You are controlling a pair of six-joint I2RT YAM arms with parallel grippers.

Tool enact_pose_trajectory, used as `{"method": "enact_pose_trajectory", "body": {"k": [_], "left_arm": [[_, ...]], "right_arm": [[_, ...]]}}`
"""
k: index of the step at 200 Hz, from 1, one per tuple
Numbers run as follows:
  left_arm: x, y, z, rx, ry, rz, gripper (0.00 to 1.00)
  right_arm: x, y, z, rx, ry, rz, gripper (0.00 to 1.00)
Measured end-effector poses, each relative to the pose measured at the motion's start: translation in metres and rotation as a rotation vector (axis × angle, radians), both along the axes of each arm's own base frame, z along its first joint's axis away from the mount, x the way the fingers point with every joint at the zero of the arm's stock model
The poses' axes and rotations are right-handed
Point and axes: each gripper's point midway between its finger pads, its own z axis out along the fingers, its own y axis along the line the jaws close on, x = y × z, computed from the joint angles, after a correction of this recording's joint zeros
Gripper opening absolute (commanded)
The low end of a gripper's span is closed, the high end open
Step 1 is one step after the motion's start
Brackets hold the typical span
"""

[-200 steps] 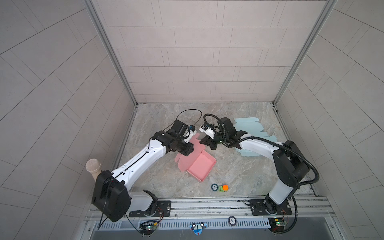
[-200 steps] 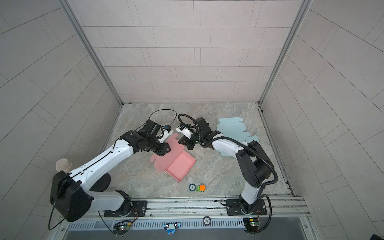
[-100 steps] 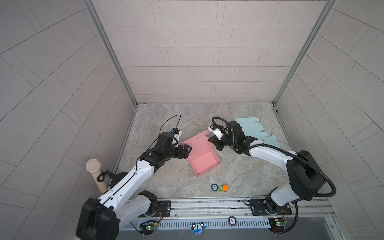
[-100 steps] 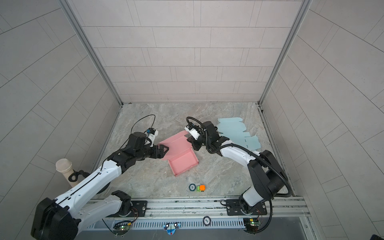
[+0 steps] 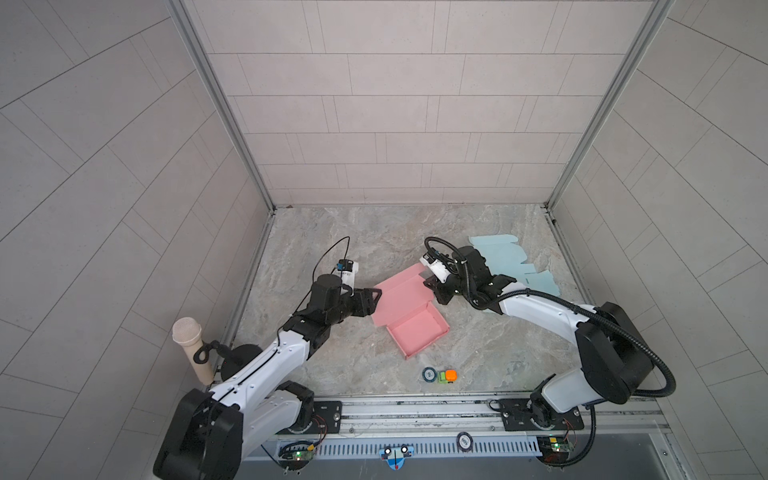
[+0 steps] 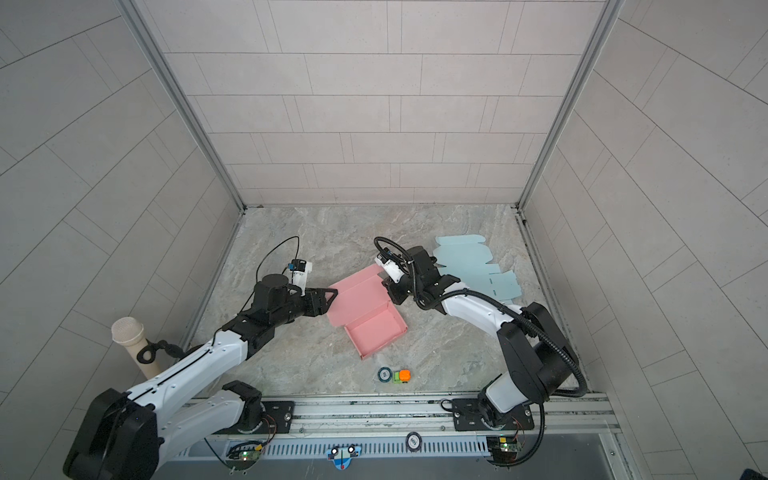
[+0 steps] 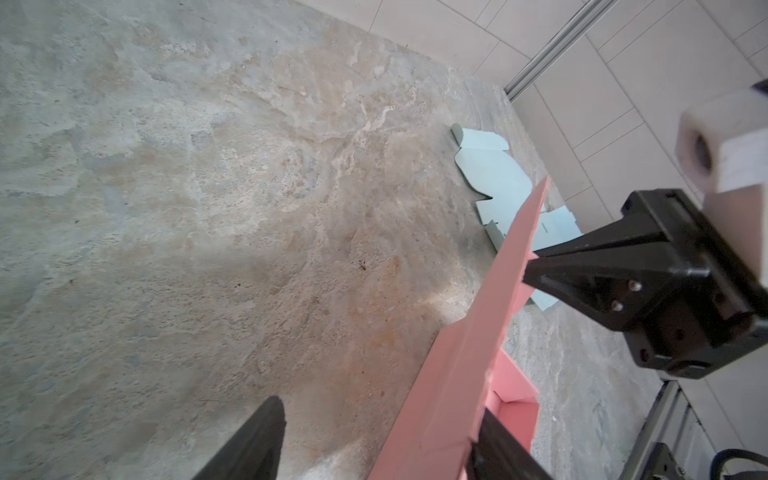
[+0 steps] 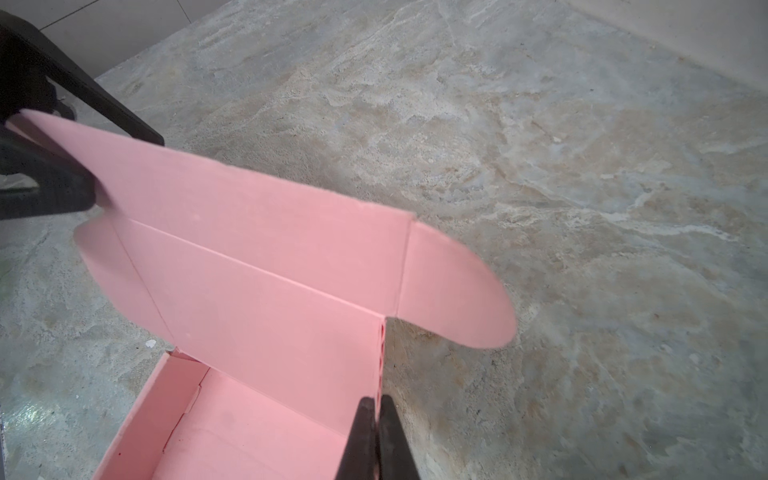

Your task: Fold the paper box

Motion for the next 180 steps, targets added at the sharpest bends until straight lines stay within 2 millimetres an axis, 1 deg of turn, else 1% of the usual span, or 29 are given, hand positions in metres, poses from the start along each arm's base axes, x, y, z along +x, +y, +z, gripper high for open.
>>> {"method": "enact_pose_trajectory", "body": {"k": [22, 37, 60, 91, 127, 180], "left_arm": [[-0.003, -0.007, 0.003, -0.012, -0.008, -0.031, 0.63], [-0.012, -0.018, 0.003, -0.002, -0.015, -0.076, 0.63], [-0.024, -0.027, 0.003, 0.010, -0.015, -0.125, 0.64], [-0.027, -0.028, 0.001, 0.021, -0.014, -0.131, 0.63], [-0.029, -0.025, -0.009, 0.037, 0.004, -0.127, 0.52], [-0.031, -0.024, -0.015, 0.049, 0.012, -0.134, 0.34]], "right_arm": [[0.002, -0.003, 0.000, -0.008, -0.004, -0.016, 0.00], [0.003, -0.005, 0.000, -0.011, -0.004, -0.027, 0.00], [0.005, -0.007, 0.001, -0.012, -0.004, -0.044, 0.00], [0.006, -0.009, 0.003, -0.012, -0.009, -0.060, 0.00], [0.007, -0.010, 0.003, -0.013, -0.008, -0.069, 0.00], [0.008, -0.012, 0.003, -0.015, -0.007, -0.085, 0.00]]}}
